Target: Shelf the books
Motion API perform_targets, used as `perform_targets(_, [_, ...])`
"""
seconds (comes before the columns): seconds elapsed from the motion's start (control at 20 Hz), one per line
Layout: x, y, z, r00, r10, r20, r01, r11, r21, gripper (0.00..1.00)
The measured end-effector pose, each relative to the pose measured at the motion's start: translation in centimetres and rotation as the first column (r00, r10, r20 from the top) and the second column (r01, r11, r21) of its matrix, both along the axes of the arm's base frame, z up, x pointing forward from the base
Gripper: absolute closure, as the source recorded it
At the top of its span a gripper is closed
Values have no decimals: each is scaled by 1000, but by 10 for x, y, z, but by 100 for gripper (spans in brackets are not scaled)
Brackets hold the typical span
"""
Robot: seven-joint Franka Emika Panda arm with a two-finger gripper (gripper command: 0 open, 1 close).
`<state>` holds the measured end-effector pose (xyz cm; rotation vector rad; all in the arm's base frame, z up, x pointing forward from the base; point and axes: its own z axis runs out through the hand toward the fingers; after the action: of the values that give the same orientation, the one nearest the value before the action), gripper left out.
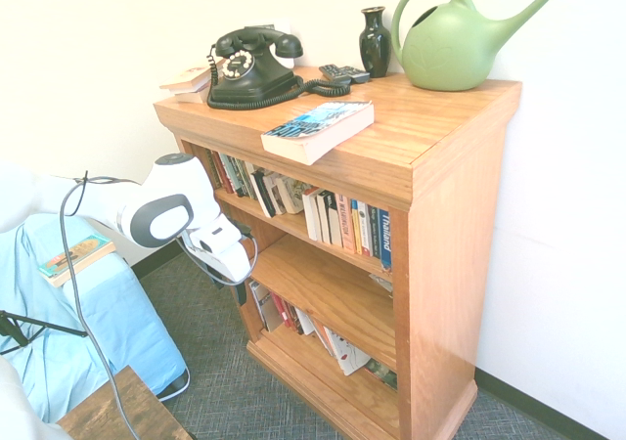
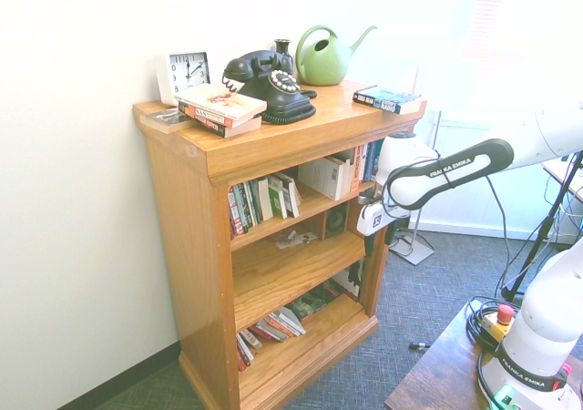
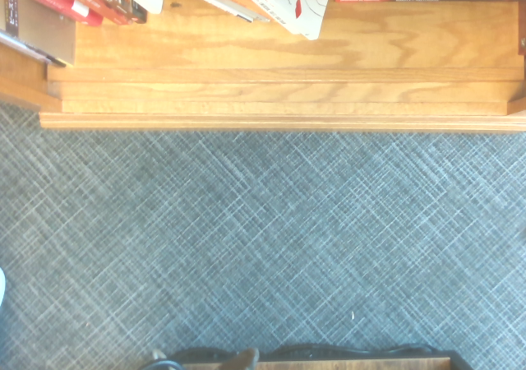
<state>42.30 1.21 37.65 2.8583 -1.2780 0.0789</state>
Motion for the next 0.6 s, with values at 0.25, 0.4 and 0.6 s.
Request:
perform_targets(0.25, [-1,-19,15,999,-37,31,40,993,-112,0])
perform_targets(0.4, [-7,-41,33,996,-72,53,81,976,-201,0])
perform_targets(0.6, [-19,-77,68,990,-111,84,133,937,-325,0])
